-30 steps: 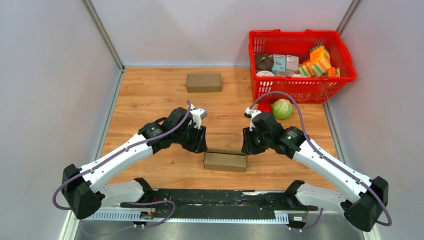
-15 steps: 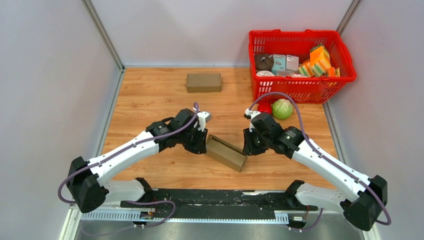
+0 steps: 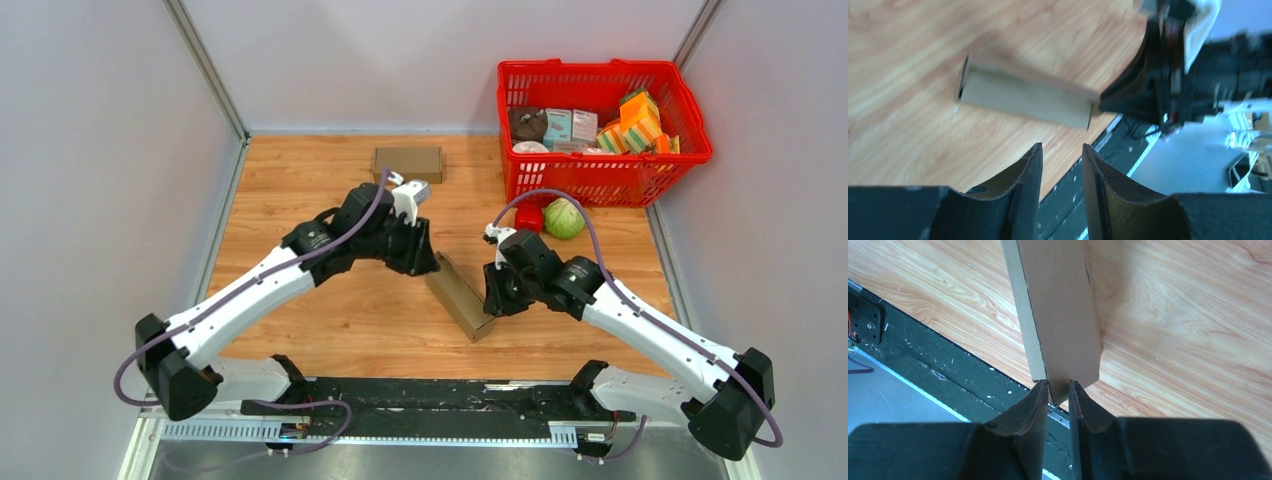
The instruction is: Fold the paper box
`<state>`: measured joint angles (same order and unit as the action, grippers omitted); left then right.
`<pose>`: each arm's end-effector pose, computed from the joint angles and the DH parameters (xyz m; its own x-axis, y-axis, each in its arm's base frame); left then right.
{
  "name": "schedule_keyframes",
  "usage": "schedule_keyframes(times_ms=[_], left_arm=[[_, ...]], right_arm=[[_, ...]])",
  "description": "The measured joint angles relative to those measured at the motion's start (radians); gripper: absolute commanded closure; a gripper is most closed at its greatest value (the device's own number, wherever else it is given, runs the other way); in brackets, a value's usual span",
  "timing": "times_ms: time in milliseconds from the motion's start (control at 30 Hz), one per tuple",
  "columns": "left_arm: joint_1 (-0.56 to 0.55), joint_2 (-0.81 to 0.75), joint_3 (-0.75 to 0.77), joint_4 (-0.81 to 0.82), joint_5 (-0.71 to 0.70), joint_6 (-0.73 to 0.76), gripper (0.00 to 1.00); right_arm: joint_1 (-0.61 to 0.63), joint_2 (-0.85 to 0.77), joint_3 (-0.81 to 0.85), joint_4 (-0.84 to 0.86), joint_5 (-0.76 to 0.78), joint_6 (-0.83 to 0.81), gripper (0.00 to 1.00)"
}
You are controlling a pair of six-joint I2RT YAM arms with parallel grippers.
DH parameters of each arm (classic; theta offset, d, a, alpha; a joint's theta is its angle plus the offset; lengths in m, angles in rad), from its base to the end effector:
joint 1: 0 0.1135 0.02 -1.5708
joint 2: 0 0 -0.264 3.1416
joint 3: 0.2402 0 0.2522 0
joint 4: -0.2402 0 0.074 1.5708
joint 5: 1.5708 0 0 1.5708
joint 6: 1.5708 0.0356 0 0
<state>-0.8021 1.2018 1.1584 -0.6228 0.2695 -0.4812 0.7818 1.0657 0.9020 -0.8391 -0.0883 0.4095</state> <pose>0.1720 -0.1915 0.3421 -0.7689 0.1533 -0.6207 0.5443 0.6662 -0.5097 0.1416 0.1450 0.2715 -0.8416 -0.2767 -0.4639 -0.4365 0.8543 0.2824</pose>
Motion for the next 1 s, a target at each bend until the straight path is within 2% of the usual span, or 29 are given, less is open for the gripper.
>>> schedule_keyframes(times_ms=[267, 433, 533, 667, 833, 867, 900, 1000], left_arm=[[0.043, 0.339, 0.198, 0.161, 0.084, -0.051, 0.67], [0.072, 0.460, 0.212, 0.194, 0.099, -0.060, 0.70], [0.087, 0.478, 0.198, 0.207, 0.094, -0.059, 0.74], [0.107, 0.477, 0.122, 0.258, 0.092, -0.056, 0.75], [0.122, 0.468, -0.001, 0.330, 0.087, -0.064, 0.76], [0.122, 0.462, -0.004, 0.334, 0.082, -0.063, 0.76], [0.121, 0.458, -0.010, 0.337, 0.080, -0.063, 0.76], [0.121, 0.442, -0.036, 0.359, 0.071, -0.063, 0.76]], right_arm=[[0.009, 0.016, 0.000, 0.002, 0.000, -0.005, 0.75], [0.009, 0.023, 0.000, 0.014, -0.002, -0.006, 0.75], [0.010, 0.027, 0.000, 0.021, -0.007, -0.007, 0.75], [0.010, 0.027, 0.000, 0.029, -0.011, -0.007, 0.73], [0.010, 0.027, 0.000, 0.031, -0.031, 0.002, 0.64], [0.010, 0.027, 0.000, 0.034, -0.042, 0.007, 0.56], [0.010, 0.027, 0.002, 0.036, -0.050, 0.013, 0.54], [0.010, 0.022, 0.016, 0.042, -0.071, 0.040, 0.52]])
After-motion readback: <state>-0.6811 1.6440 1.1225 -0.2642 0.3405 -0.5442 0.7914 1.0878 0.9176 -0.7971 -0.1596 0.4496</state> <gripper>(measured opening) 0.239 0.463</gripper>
